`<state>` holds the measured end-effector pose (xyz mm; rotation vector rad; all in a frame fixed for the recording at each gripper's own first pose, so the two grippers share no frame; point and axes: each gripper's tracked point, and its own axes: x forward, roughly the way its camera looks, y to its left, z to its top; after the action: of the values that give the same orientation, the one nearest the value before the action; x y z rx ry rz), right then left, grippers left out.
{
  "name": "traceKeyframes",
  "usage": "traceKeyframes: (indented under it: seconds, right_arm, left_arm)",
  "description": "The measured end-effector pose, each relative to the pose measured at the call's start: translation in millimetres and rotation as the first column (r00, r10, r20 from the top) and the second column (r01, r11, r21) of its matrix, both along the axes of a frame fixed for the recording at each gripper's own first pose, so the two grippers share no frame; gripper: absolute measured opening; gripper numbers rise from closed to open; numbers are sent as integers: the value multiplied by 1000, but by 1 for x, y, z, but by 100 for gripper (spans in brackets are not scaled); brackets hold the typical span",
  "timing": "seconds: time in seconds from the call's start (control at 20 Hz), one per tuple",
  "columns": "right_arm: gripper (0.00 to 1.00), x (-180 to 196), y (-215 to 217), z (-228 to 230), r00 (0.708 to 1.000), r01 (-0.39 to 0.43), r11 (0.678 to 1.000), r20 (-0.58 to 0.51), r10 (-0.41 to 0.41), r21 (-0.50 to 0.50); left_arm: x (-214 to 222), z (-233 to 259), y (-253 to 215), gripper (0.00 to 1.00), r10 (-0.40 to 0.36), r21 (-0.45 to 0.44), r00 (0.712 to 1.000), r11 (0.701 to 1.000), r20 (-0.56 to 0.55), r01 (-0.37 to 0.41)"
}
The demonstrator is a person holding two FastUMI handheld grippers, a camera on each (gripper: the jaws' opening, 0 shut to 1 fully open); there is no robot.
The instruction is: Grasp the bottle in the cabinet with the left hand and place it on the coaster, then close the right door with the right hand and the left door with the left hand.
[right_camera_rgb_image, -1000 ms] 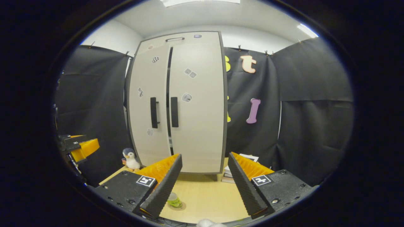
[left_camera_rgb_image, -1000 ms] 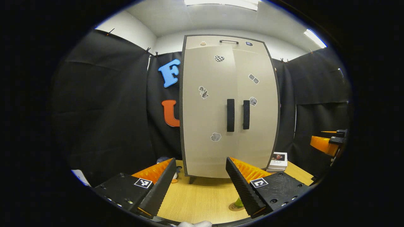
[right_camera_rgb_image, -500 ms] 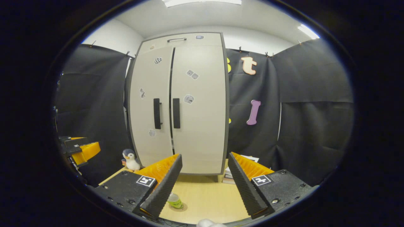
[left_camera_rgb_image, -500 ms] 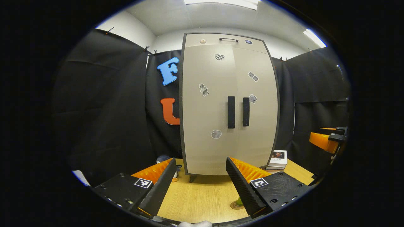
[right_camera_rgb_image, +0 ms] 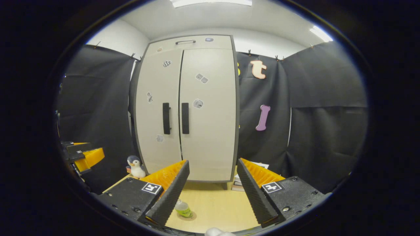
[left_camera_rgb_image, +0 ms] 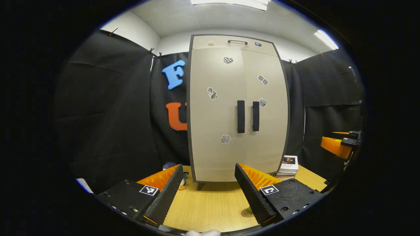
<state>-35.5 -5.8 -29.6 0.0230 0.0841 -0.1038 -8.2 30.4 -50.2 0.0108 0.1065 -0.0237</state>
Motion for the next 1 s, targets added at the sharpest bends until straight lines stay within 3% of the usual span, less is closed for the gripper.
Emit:
traceKeyframes:
  seconds: [1.0]
  right_arm:
    - [96,5,5,3,1000,-18,1000,8,19,-4]
  left_arm:
    - [2,1,-1,97,4,-3,1000,1000,8,-4]
